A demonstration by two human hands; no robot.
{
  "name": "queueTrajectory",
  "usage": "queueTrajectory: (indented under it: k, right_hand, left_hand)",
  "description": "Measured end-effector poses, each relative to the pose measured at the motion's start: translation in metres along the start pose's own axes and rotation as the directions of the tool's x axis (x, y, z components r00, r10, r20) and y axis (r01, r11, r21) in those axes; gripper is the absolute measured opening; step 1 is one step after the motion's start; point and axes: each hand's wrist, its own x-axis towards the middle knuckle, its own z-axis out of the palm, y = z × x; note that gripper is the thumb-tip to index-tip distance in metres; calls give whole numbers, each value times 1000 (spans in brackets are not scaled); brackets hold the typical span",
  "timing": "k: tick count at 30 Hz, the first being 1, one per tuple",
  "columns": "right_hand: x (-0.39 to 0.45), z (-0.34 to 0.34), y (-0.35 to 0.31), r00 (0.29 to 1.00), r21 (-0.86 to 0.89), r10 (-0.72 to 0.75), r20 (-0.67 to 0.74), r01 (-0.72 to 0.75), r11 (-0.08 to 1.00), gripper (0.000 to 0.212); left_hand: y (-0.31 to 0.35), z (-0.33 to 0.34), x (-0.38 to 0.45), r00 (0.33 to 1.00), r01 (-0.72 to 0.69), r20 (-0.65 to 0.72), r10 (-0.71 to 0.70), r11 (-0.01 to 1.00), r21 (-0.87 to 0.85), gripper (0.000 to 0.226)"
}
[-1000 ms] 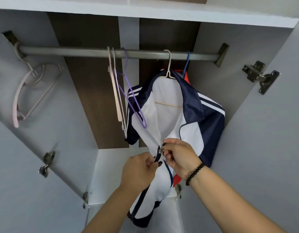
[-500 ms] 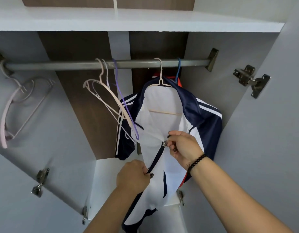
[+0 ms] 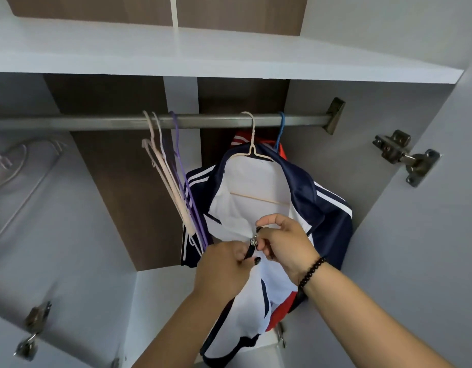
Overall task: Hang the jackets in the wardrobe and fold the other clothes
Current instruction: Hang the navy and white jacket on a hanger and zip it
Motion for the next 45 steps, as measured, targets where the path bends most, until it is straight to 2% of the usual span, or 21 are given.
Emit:
queueTrajectory:
  k: [2,6,10,17,21,25,30,34,40,43,45]
  right_hand:
    - [10,1,-3,998,34,58,-28,-57,998,23]
    - [24,9,-7,992,124,115,-49,-109,986,26]
    - [35,17,-9,991,134,124,-52,-116,984,28]
    - [50,28,-7,993,37,104,-60,-102,994,27]
    - [50,31,12,996,-68,73,-45,-76,995,24]
    - [43,37,50,997,-145,78,10,-75,987,19]
    - [35,47,96,994,-178,110,-9,-110,978,13]
    - [27,55,120,996,-170,69,-50,-76,982,13]
    - [16,71,138,976,-111,214,-40,-217,970,19]
    - [3,80,144,927,-118,374,31,-368,922,30]
    - [-6,83,144,909,-75,416,31,-413,908,27]
  left_hand:
    - [-5,1,5,1000,24,18,-26,996,91,47]
    - [-20,-2,16,989,104,97,-113,991,85,40]
    - [-29,-4,24,985,132,96,-144,983,126,33]
    - [-50,-11,39,975,148,124,-184,956,254,20]
    - [-62,-9,40,951,156,210,-228,937,312,31]
    - [-81,-2,25,920,177,281,-275,928,329,27]
    - [-102,9,4,929,162,264,-259,926,340,36]
    - [-108,15,-9,936,187,241,-256,942,277,31]
    - [-115,19,-30,925,257,217,-312,934,247,29]
    - [-118,18,-38,923,274,208,-323,933,234,27]
    - [-119,17,-43,924,288,197,-329,934,211,28]
